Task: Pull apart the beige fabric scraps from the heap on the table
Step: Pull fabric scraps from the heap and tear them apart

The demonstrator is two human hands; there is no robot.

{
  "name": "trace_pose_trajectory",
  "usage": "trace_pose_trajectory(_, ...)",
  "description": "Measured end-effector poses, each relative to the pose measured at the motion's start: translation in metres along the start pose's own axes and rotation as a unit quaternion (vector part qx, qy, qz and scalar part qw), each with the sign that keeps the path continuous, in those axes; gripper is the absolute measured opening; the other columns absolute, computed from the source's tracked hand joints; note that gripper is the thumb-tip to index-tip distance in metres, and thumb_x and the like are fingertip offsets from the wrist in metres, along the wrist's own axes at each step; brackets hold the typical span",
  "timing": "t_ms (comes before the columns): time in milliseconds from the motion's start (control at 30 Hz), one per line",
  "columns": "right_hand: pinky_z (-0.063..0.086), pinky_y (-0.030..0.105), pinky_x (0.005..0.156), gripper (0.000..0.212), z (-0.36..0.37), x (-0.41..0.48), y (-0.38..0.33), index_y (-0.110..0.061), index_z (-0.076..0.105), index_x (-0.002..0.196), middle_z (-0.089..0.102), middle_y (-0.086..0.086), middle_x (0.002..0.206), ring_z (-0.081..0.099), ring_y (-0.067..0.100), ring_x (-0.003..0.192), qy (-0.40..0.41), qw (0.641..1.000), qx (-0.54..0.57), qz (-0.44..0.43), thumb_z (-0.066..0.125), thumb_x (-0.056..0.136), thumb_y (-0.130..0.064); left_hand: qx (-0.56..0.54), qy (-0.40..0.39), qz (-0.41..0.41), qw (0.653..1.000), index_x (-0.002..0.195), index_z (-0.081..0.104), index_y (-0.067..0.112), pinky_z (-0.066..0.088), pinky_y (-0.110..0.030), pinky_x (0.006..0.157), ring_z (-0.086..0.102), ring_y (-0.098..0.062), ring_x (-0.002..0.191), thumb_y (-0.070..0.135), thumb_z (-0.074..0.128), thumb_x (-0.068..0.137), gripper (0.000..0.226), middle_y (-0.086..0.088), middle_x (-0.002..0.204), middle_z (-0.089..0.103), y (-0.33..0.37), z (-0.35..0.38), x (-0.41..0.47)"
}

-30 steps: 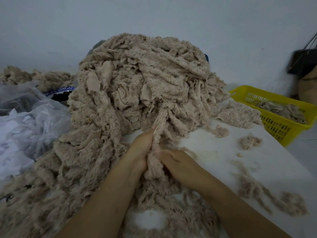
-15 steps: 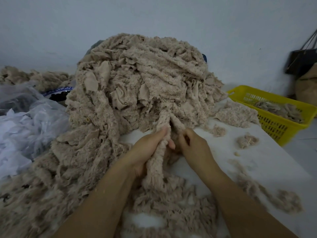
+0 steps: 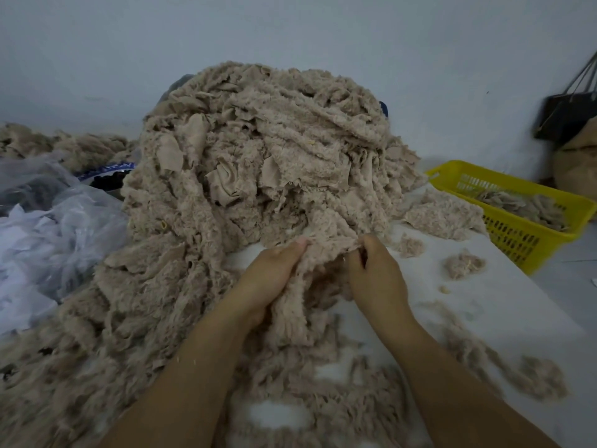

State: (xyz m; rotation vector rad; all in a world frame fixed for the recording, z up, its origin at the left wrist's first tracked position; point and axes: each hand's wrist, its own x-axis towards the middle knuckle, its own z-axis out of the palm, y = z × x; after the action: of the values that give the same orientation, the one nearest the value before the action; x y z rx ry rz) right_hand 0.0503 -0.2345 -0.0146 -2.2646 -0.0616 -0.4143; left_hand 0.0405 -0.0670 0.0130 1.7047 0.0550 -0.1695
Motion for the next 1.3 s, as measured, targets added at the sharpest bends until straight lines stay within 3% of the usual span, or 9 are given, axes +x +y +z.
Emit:
trace_pose_trajectory(133, 0.024, 0.034, 0.054, 0.034, -0.005, 0.004, 0.001, -0.022, 0.029, 0.073, 0.035, 0.002, 0.066, 0.030, 0.018, 0.054, 0.022, 0.999, 0.008, 0.023, 0.038, 0.105, -0.026, -0.132, 0.103, -0.011, 0.986, 0.066, 0.078, 0.021, 0.051, -0.021, 0.055, 0.065, -0.010, 0.058, 0.046, 0.050, 0.101, 0.052, 0.000, 0.068, 0.072, -0.001, -0.012, 0.006)
trace_pose_trajectory(367, 0.023, 0.033, 0.053, 0.035, -0.018, 0.008, 0.009, -0.016, 0.032, 0.073, 0.036, 0.003, 0.064, 0.029, 0.015, 0.054, 0.044, 0.990, 0.098, 0.094, 0.043, 0.103, -0.027, -0.435, 0.093, -0.010, 0.895, 0.121, 0.068, 0.010, 0.062, -0.033, 0.080, 0.073, -0.018, 0.091, 0.021, 0.057, 0.099, 0.027, -0.011, 0.111, 0.074, -0.003, -0.028, 0.009)
trace_pose_trajectory(467, 0.023, 0.031, 0.051, 0.035, -0.016, 0.004, 0.005, -0.018, 0.032, 0.073, 0.035, 0.000, 0.064, 0.028, 0.009, 0.048, 0.046, 0.985, 0.136, 0.092, 0.045, 0.103, -0.029, -0.469, 0.119, -0.003, 0.875, 0.107, 0.070, 0.001, 0.062, -0.030, 0.077, 0.073, -0.017, 0.077, 0.009, 0.059, 0.096, 0.017, -0.011, 0.097, 0.075, -0.001, -0.024, 0.008)
trace_pose_trajectory(633, 0.040, 0.035, 0.065, 0.008, -0.020, 0.004, 0.007, -0.018, 0.047, 0.098, 0.047, 0.005, 0.096, 0.045, 0.020, 0.075, 0.083, 0.971, 0.208, 0.086, 0.052, 0.098, -0.024, -0.509, 0.129, -0.022, 0.851, 0.064, 0.064, 0.007, 0.039, -0.017, 0.035, 0.048, -0.009, 0.041, -0.008, 0.042, 0.092, 0.038, -0.006, 0.059, 0.057, -0.001, -0.024, 0.008)
trace_pose_trajectory(833, 0.042, 0.015, 0.066, 0.037, -0.014, -0.006, -0.007, -0.022, 0.065, 0.082, 0.062, -0.008, 0.085, 0.056, 0.003, 0.075, 0.016, 0.975, 0.219, 0.009, 0.044, 0.103, -0.044, -0.360, 0.050, -0.018, 0.932, 0.086, 0.051, 0.008, 0.028, -0.016, 0.032, 0.037, -0.005, 0.038, -0.011, 0.029, 0.091, 0.030, 0.000, 0.051, 0.048, -0.003, -0.011, 0.004)
trace_pose_trajectory(900, 0.048, 0.011, 0.077, 0.060, -0.011, -0.009, -0.012, -0.024, 0.074, 0.098, 0.070, -0.021, 0.093, 0.062, -0.006, 0.087, -0.112, 0.962, 0.245, 0.050, 0.036, 0.089, -0.070, -0.299, 0.004, -0.011, 0.954, 0.085, 0.055, 0.006, 0.029, -0.017, 0.035, 0.037, -0.008, 0.039, -0.012, 0.033, 0.090, 0.029, -0.002, 0.051, 0.048, 0.000, -0.002, -0.004)
trace_pose_trajectory(967, 0.046, 0.031, 0.106, 0.080, -0.003, -0.009, -0.014, -0.024, 0.067, 0.128, 0.065, -0.011, 0.128, 0.059, 0.009, 0.120, -0.206, 0.936, 0.264, 0.105, 0.035, 0.079, -0.078, -0.235, -0.041, -0.019, 0.971, 0.095, 0.060, 0.003, 0.033, -0.022, 0.044, 0.043, -0.012, 0.045, -0.009, 0.040, 0.091, 0.024, -0.008, 0.058, 0.052, 0.001, 0.007, -0.009)
trace_pose_trajectory(1100, 0.051, 0.050, 0.100, 0.031, -0.001, -0.005, -0.013, -0.020, 0.073, 0.111, 0.071, 0.013, 0.118, 0.068, 0.029, 0.110, -0.189, 0.887, 0.395, 0.147, 0.047, 0.103, -0.036, -0.220, -0.096, -0.046, 0.970, 0.091, 0.065, 0.006, 0.033, -0.023, 0.046, 0.046, -0.014, 0.049, -0.013, 0.037, 0.089, 0.034, -0.009, 0.067, 0.054, 0.003, 0.013, -0.014)
trace_pose_trajectory(1300, 0.057, 0.033, 0.080, 0.024, 0.003, -0.001, -0.012, -0.017, 0.070, 0.096, 0.077, 0.002, 0.092, 0.072, 0.016, 0.091, -0.141, 0.883, 0.413, 0.171, 0.048, 0.103, -0.025, -0.228, -0.112, -0.079, 0.964, 0.105, 0.069, 0.006, 0.049, -0.033, 0.071, 0.063, -0.027, 0.081, 0.005, 0.045, 0.091, 0.028, -0.019, 0.099, 0.064, 0.002, 0.017, -0.014)
